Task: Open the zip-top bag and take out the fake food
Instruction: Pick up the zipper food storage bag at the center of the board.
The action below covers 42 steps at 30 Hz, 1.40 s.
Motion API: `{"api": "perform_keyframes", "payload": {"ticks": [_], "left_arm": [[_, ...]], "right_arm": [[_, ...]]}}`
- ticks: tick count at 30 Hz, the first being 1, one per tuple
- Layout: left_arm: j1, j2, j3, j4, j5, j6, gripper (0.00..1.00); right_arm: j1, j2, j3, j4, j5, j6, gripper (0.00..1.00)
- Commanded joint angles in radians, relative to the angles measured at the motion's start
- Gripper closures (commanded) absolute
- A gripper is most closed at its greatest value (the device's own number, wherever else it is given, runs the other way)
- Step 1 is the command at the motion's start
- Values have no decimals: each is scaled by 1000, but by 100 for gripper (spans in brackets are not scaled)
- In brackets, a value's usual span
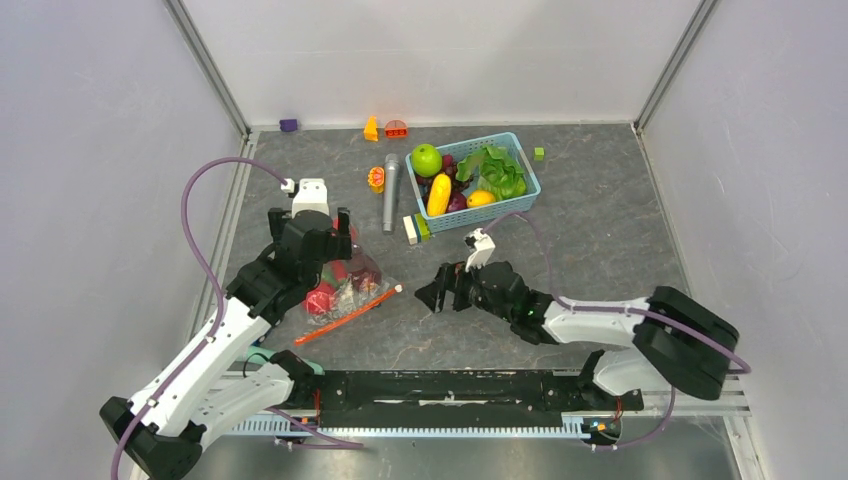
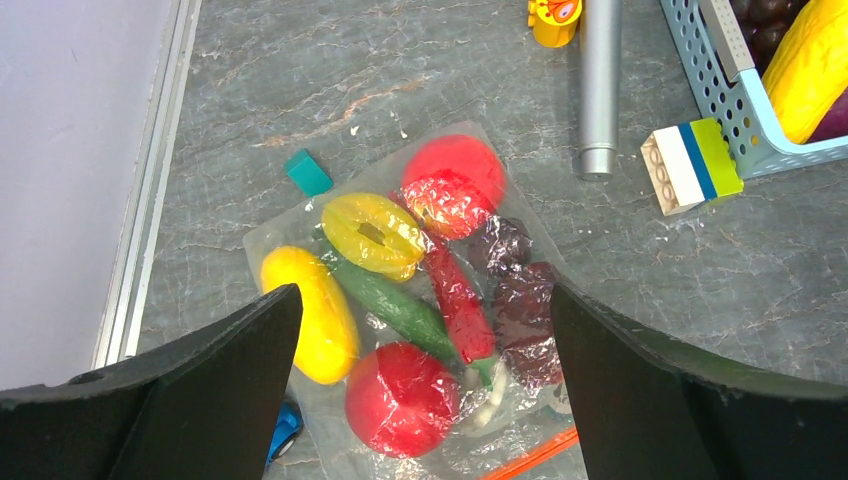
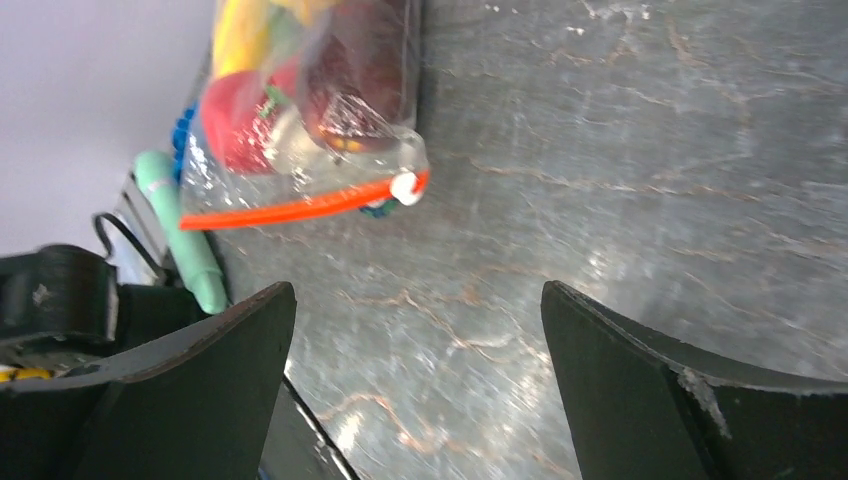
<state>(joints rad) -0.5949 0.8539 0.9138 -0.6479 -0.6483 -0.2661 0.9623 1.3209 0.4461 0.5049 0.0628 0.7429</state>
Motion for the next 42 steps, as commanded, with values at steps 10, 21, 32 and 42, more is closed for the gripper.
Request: {"api": "perform_keyframes", "payload": {"ticks": [10, 21, 32, 42], "left_arm": [[7, -10, -3, 40, 6, -23, 0], [7, 7, -10, 41, 1, -13, 0], [7, 9, -15, 45, 1, -1, 0], [8, 29, -24, 53, 18, 5, 0]], "right_arm": [[29, 354, 68, 507, 105, 418, 7], [92, 570, 91, 748, 107, 710, 16], [99, 595, 80, 780, 158, 748, 32], [96, 646, 111, 710, 137, 754, 33]]}}
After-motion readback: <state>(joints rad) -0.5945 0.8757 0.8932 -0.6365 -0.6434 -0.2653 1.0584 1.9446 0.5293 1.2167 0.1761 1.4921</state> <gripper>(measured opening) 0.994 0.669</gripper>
